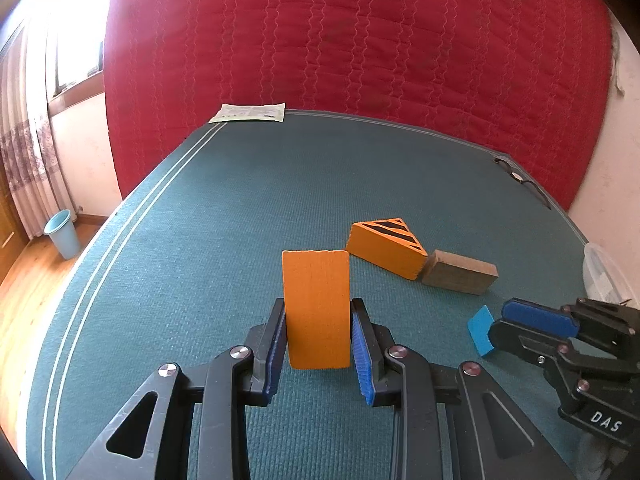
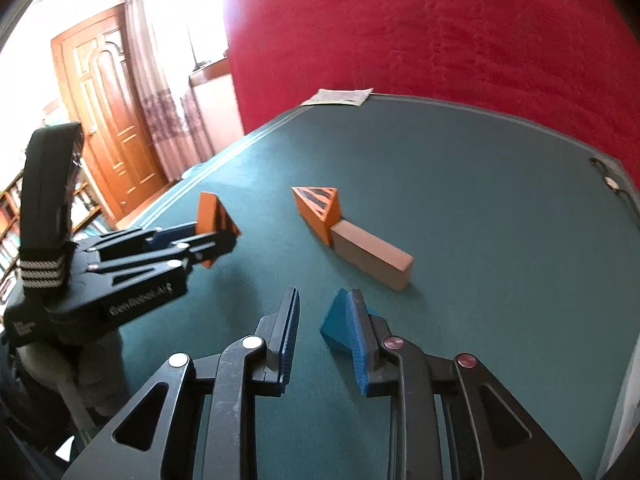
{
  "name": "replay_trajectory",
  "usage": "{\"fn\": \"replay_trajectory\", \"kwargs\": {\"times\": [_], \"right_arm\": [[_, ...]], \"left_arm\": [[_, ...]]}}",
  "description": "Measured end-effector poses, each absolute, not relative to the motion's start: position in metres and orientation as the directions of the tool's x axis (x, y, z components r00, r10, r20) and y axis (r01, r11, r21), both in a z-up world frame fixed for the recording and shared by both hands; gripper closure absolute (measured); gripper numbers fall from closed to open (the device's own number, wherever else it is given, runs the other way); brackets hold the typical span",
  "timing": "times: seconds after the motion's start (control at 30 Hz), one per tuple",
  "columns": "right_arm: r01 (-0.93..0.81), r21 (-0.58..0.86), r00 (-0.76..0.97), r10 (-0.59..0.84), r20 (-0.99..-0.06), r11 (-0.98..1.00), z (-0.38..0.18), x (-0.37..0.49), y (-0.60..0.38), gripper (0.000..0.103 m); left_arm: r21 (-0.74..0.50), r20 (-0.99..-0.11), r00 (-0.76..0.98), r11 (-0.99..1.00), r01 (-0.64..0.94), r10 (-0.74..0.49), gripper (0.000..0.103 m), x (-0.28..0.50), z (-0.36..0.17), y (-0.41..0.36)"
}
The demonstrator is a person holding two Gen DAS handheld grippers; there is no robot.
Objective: Organize rigid objects
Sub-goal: 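Move the right gripper to the blue wedge beside the wood block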
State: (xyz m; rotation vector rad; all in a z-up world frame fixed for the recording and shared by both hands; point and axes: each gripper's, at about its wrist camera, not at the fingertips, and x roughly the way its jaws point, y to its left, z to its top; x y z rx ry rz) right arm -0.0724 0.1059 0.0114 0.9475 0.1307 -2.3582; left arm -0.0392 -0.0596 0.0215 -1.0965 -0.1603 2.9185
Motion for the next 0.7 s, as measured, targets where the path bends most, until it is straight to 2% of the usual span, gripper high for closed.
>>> {"fn": "replay_trajectory", "kwargs": {"times": [0.1, 0.23, 0.4, 0.47, 0.53, 0.7], "right_arm": [[0.545, 0.122, -0.582, -0.478, -0.658, -0.830, 0.010, -0.067, 0.108, 0.077], [0.515, 0.127, -0.592, -0.459, -0.662, -0.848, 0.007, -0.060, 0.112, 0.068], [0.468, 0.155, -0.587, -0.438, -0.681, -0.870, 0.001, -0.063, 0.117, 0.068], [0.460, 0.158, -0.585, -0.432, -0.686, -0.874, 0.000, -0.067, 0.118, 0.065], [0.461, 0.151, -0.588, -0.428, -0.687, -0.875, 0.000, -0.072, 0.117, 0.054], [0.524, 0.096, -0.583, -0.438, -0.684, -0.847, 0.003, -0.084, 0.107, 0.054]], "left_arm": [[-0.103, -0.656, -0.753, -0.995, 0.015, 0.056, 0.071, -0.040, 0.022, -0.059], [-0.103, -0.656, -0.753, -0.994, 0.018, 0.055, 0.071, -0.039, 0.023, -0.058], [-0.103, -0.656, -0.753, -0.994, 0.019, 0.054, 0.071, -0.039, 0.024, -0.057], [-0.103, -0.657, -0.752, -0.995, 0.019, 0.054, 0.071, -0.040, 0.024, -0.056], [-0.102, -0.656, -0.753, -0.995, 0.018, 0.054, 0.071, -0.039, 0.024, -0.055], [-0.101, -0.657, -0.752, -0.995, 0.018, 0.053, 0.071, -0.038, 0.023, -0.055]]}}
